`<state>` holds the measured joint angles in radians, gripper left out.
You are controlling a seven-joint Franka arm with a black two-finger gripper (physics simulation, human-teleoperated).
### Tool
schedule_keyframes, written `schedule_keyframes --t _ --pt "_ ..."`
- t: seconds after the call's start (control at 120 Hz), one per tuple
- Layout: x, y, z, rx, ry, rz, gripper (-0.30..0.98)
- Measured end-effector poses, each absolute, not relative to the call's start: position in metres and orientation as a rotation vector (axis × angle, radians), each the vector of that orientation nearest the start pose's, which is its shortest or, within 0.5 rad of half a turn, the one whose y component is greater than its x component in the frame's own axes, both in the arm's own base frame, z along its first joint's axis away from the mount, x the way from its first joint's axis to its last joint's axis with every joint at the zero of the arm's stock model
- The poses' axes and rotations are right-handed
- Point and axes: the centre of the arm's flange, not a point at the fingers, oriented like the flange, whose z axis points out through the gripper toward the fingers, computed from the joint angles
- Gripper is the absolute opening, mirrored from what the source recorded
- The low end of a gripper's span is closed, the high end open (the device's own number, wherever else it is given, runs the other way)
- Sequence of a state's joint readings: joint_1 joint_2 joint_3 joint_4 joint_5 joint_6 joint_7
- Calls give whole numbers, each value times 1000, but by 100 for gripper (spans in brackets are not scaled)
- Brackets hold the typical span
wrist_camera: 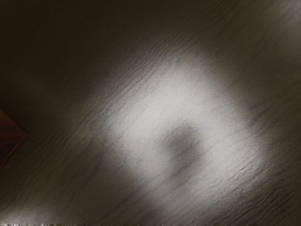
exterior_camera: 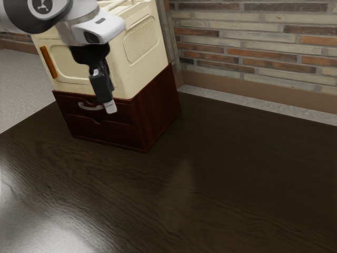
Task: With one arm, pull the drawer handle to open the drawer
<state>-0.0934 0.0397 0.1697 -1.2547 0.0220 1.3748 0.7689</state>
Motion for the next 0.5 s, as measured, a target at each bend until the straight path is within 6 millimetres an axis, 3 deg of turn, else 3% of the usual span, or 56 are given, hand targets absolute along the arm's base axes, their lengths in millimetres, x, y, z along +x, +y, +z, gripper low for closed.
schedule_keyframes --t 0.117,0.217,0.383,0.5 --pt "534 68 728 -2927 963 -91 68" --pt "499 87 741 -2950 914 -118 69" --pt "448 105 722 -2933 933 -53 69" --pt "446 120 699 -2844 1053 -68 69"
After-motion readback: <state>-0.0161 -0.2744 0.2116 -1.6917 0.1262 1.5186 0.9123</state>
